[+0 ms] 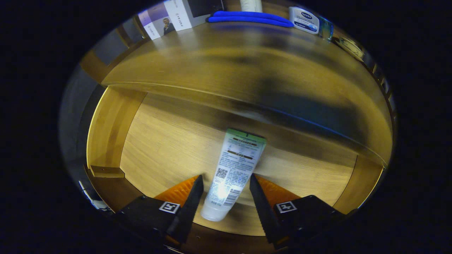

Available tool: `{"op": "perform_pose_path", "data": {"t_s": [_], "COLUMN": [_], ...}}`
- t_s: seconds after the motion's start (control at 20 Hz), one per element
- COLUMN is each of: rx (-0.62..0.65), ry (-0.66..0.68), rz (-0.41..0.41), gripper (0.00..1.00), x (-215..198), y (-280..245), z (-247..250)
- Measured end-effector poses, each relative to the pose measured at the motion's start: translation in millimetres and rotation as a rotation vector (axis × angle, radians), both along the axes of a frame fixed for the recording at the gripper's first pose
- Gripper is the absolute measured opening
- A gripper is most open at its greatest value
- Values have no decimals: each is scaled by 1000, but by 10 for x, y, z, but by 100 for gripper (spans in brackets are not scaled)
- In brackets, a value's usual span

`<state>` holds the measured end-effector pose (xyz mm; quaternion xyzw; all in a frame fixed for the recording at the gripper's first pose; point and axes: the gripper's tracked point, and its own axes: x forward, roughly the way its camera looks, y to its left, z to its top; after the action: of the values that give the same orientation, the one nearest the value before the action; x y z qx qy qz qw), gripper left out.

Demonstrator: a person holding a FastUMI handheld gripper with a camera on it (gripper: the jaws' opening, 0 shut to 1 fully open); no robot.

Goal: Pull open the drawer, take out the items inside it, and place them on the countertop above the cabinet.

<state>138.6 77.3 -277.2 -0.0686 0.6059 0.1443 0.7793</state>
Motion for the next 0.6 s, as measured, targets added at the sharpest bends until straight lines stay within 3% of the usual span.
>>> {"op": "perform_pose_path", "data": {"t_s": [0.3,0.35,0.4,0.6], "rx": [-33,-28,-34,22], "ry": [-21,-44,-59,-52], "rz": [75,79,80,109], "gripper": [47,47,33,33], "x": [-24,2,23,-95], "y": [10,15,-1,58], "z": [-19,40,62,183]}}
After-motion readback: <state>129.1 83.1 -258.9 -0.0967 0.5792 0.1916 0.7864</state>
